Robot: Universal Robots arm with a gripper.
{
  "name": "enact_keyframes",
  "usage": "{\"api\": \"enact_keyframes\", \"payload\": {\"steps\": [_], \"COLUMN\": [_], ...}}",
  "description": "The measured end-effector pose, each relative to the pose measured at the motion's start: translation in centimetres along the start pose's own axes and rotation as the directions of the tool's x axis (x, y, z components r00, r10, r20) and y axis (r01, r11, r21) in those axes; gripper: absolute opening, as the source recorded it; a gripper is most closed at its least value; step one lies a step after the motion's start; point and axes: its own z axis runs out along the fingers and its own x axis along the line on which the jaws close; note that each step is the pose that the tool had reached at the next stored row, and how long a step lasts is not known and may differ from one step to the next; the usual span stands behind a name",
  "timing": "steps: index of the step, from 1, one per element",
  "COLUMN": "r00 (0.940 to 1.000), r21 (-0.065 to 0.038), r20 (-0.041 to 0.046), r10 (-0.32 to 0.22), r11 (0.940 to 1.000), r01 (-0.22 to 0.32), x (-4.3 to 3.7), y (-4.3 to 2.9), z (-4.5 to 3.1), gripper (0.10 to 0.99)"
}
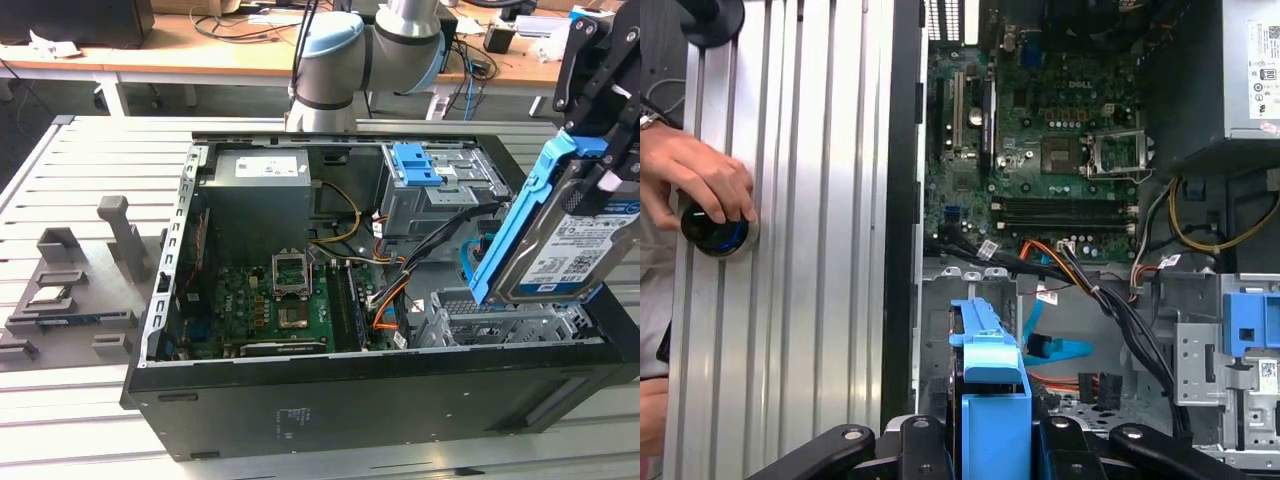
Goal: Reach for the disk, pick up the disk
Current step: 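Pick up the disk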
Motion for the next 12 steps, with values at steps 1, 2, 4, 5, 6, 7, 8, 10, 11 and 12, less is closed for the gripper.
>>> {"api": "enact_keyframes", "payload": {"steps": [1, 2, 4, 5, 6, 7, 8, 10, 11, 12], "r00": [1.0000, 1.0000, 1.0000, 1.0000, 1.0000, 1.0000, 1.0000, 1.0000, 1.0000, 1.0000], "r21": [0.000, 0.000, 0.000, 0.000, 0.000, 0.000, 0.000, 0.000, 0.000, 0.000], "r20": [0.0000, 0.0001, 0.0001, 0.0000, 0.0001, 0.0003, 0.0000, 0.0000, 0.0000, 0.0000], "r10": [0.000, 0.000, 0.001, 0.001, 0.002, 0.002, 0.002, 0.002, 0.002, 0.002], "r11": [1.0000, 1.0000, 1.0000, 1.0000, 1.0000, 1.0000, 1.0000, 1.0000, 1.0000, 1.0000], "r01": [0.000, 0.000, -0.001, -0.001, -0.002, -0.002, -0.002, -0.002, -0.002, -0.002], "x": [-0.28, -0.59, -1.08, -1.49, -1.67, -1.69, -1.68, -1.69, -1.69, -1.69], "y": [0.31, 0.54, 0.84, 0.98, 0.97, 0.96, 0.96, 0.97, 0.96, 0.96], "z": [0.06, 0.18, 0.43, 0.71, 0.93, 1.02, 1.02, 1.03, 1.03, 1.04], "gripper": [0.365, 0.365, 0.365, 0.365, 0.365, 0.365, 0.365, 0.365, 0.365, 0.365]}}
